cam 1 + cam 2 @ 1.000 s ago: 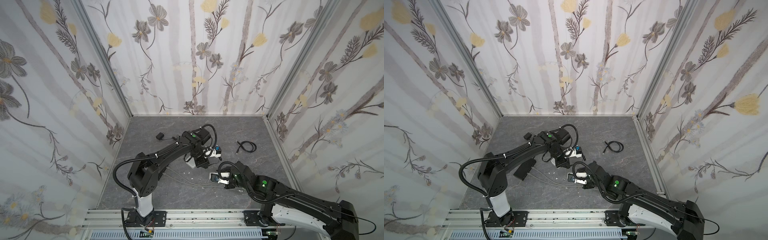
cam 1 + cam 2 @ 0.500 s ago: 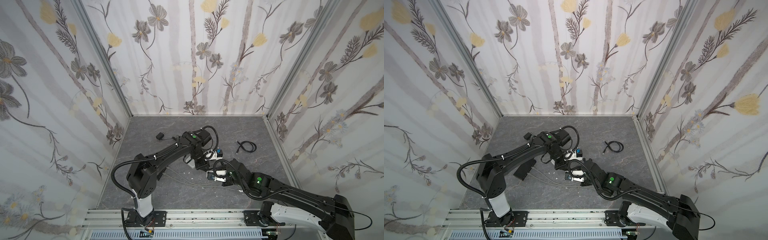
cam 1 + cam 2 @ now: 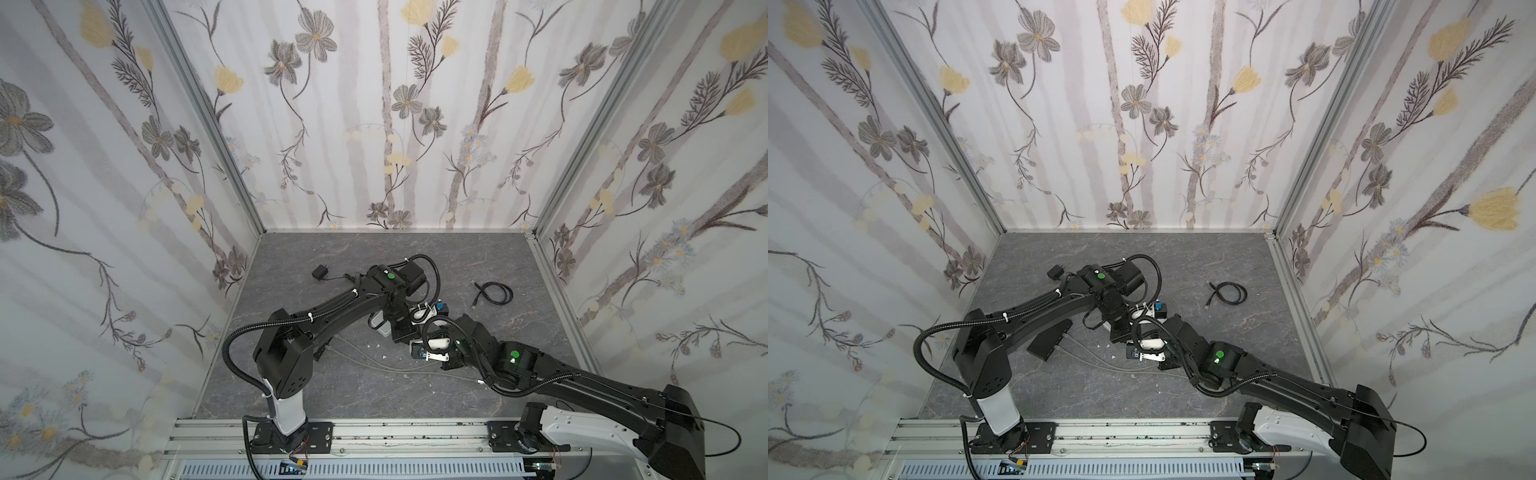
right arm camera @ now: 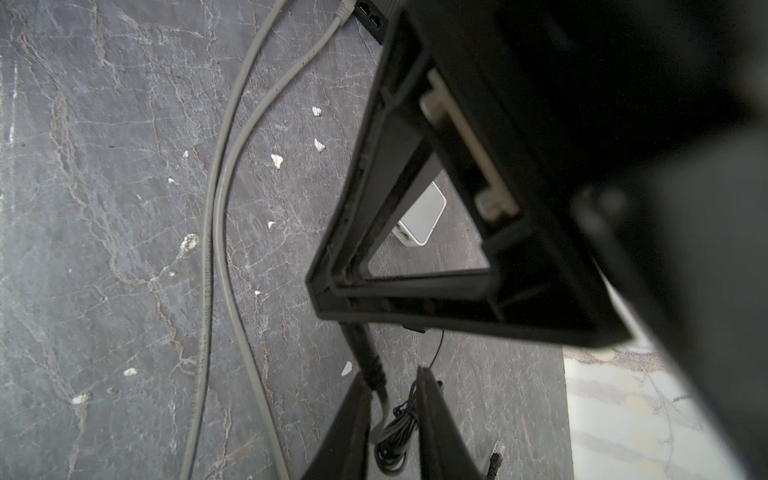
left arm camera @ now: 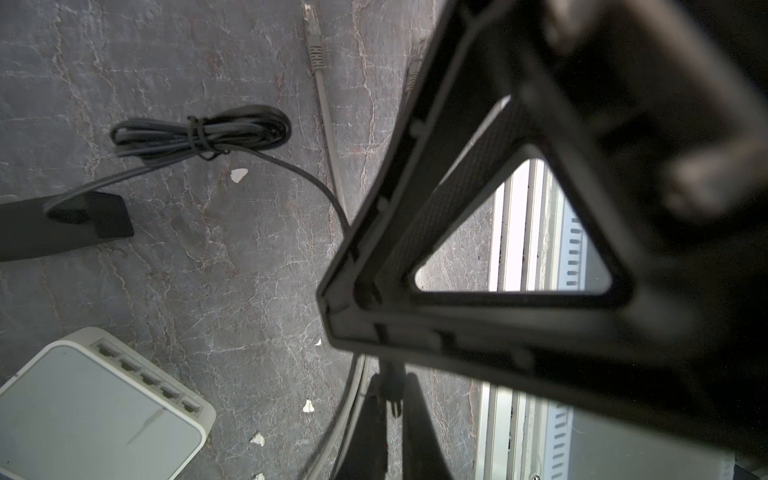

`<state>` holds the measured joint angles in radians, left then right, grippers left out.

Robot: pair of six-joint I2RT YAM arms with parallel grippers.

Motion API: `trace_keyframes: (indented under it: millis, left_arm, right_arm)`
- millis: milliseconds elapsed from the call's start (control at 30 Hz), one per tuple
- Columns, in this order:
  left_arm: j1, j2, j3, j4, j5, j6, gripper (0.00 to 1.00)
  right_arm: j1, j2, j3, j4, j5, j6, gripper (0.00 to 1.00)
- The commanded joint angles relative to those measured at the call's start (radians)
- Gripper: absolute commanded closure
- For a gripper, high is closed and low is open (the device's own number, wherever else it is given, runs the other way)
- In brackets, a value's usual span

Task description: Insert the plug into the switch port

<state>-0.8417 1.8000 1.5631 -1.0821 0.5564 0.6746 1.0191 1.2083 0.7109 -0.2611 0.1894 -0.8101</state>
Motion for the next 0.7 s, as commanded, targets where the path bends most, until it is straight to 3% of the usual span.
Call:
trace_keyframes:
  millis: [0, 367, 633, 667]
  left_arm:
    - [-0.005, -0.003, 0.005, -0.021, 0.028, 0.025, 1.00]
    - [-0.006, -0.008, 0.005, -0.022, 0.016, 0.023, 1.00]
    - [-0.005, -0.018, 0.000, 0.010, -0.007, -0.003, 1.00]
    - [-0.004, -0.026, -0.006, 0.027, -0.018, -0.017, 0.91]
  right_arm:
    - [0.001, 0.015, 0.016, 0.027, -0.022, -0.015, 0.79]
    - [0.007, 0.017, 0.013, 0.010, -0.039, -0.017, 0.84]
    - [0.008, 0.017, 0.010, 0.007, -0.054, -0.010, 0.95]
    - [0.009, 0.016, 0.009, 0.006, -0.056, -0.007, 0.96]
